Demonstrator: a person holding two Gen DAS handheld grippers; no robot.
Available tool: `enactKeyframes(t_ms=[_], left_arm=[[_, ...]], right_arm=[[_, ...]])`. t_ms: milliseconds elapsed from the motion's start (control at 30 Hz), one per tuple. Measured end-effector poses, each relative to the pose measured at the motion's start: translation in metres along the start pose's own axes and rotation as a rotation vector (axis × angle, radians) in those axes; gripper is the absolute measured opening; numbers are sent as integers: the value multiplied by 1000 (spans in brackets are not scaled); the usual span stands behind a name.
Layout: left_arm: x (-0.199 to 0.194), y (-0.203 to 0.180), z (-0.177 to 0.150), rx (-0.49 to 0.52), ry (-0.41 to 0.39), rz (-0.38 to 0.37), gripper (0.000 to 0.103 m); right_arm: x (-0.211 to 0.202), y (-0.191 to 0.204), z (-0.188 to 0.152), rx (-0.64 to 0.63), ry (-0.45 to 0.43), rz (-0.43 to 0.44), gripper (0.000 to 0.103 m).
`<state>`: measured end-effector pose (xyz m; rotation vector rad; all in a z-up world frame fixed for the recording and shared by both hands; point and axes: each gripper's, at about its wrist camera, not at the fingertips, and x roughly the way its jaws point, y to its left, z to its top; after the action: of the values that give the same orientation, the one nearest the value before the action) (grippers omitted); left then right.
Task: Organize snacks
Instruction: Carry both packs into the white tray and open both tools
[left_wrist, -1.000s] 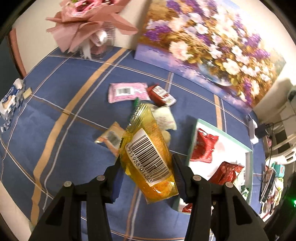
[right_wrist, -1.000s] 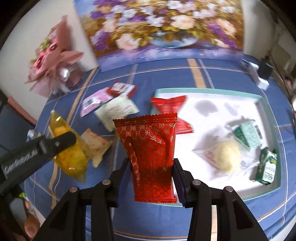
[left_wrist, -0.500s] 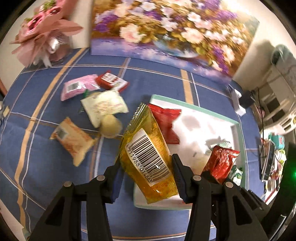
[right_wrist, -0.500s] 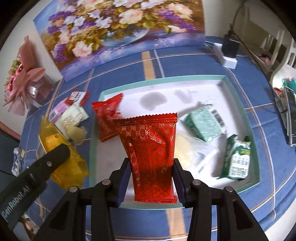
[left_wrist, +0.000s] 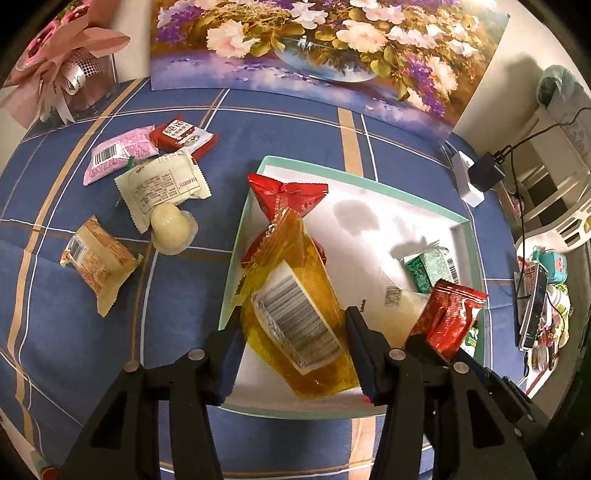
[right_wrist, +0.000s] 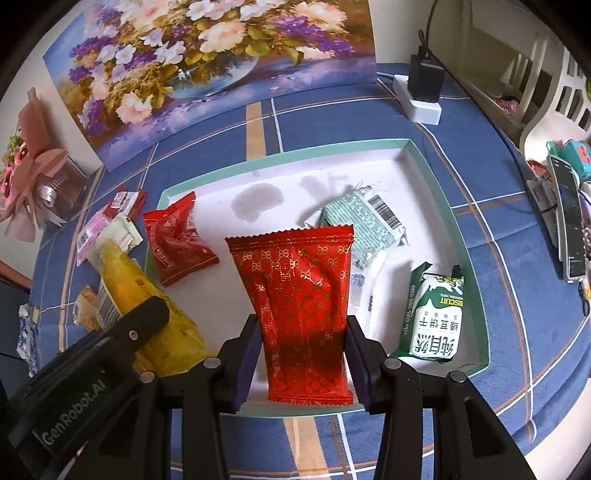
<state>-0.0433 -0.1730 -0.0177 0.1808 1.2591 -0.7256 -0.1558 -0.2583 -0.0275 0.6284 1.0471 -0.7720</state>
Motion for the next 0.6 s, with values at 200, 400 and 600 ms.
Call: enactKeyframes(t_ms=[200,400,600], left_arm=[[-2,4,0,-14,2,-7,57],[-1,11,1,-34,16,16,61],[5,22,0,-59,36,69,69]], right_arm=[[0,-1,0,15,4,0,48],[3,-5,0,43,17,4,56],[4,-5,0,43,17,-4,63]])
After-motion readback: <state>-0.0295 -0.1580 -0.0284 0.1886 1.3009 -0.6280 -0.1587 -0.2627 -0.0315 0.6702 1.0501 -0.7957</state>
